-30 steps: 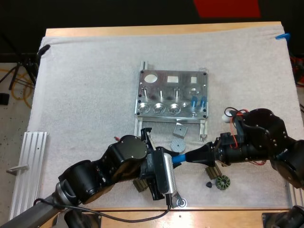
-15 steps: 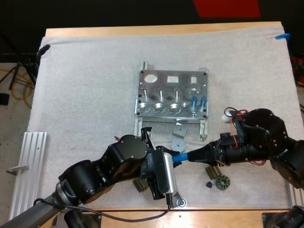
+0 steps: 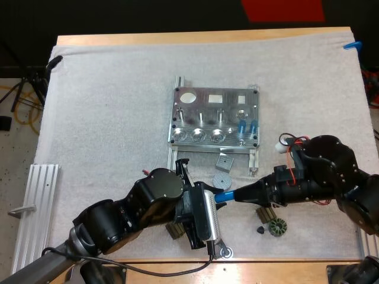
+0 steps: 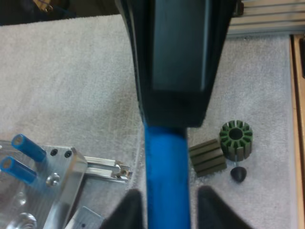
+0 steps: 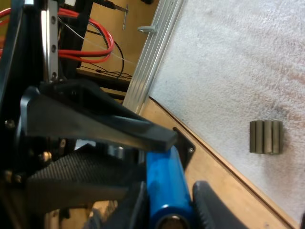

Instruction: Load cells from right to left

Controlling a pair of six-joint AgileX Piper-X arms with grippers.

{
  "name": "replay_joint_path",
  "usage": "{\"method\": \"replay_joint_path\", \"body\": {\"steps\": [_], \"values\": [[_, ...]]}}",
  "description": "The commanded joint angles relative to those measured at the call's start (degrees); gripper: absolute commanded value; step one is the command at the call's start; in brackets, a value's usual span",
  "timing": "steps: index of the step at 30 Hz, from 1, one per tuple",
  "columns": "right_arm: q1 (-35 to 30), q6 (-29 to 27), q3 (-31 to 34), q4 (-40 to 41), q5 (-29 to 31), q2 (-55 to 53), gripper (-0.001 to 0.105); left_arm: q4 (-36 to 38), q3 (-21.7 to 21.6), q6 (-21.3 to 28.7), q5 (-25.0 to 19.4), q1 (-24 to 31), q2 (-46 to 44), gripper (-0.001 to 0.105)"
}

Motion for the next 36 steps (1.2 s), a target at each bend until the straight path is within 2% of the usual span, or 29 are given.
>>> {"method": "replay_joint_path", "body": {"steps": [1, 2, 4, 5, 8, 12, 16, 20, 23, 27, 32, 36], "values": [[-0.25, -1.78, -0.11, 0.0, -0.1, -0.04, 0.0, -0.26, -0.24, -1.35, -0.38, -0.17, -0.28, 0.045], [-0.25, -2.57, -0.11, 0.0, -0.1, -0.04, 0.0, -0.26, -0.24, -1.98, -0.38, -0.17, -0.28, 0.056], [-0.25, -3.67, -0.11, 0.0, -0.1, -0.04, 0.0, -0.26, -0.24, -3.26, -0.49, -0.17, -0.28, 0.065], [-0.25, -4.36, -0.11, 0.0, 0.08, -0.04, 0.0, -0.26, -0.24, -3.94, -0.49, -0.17, -0.28, 0.067], [-0.25, -5.59, -0.11, 0.0, 1.77, -0.04, 0.0, -0.26, -0.24, -4.64, -0.77, -0.17, -0.28, 0.066], [-0.25, -7.18, -0.11, 0.0, 2.23, -0.04, 0.0, 0.29, -0.32, -7.58, -4.42, -0.17, -0.79, 0.066], [-0.25, -7.89, -0.11, 0.12, 3.06, -0.04, 0.0, 1.53, -0.32, -13.51, -11.09, -0.17, -2.76, 0.066], [-0.25, -10.92, -0.11, 1.49, 5.42, -0.04, 0.0, 2.59, -0.32, -22.54, -15.77, -0.17, -5.4, 0.066], [-0.25, -13.25, -0.11, 3.47, 7.07, -0.04, 0.0, 3.18, -0.32, -28.15, -17.54, -0.17, -7.2, 0.066], [-0.25, -15.98, -0.11, 6.33, 8.88, -0.04, 0.0, 3.95, -0.32, -32.95, -19.77, -0.17, -8.54, 0.066], [-0.25, -18.23, -0.25, 9.27, 10.42, -0.04, 0.0, 9.87, -0.32, -38.56, -27.19, 0.05, -9.18, 0.066], [-0.25, -20.76, -1.19, 11.09, 12.69, -0.04, 0.0, 14.17, -0.32, -42.29, -27.93, 1.06, -9.18, 0.066]]}}
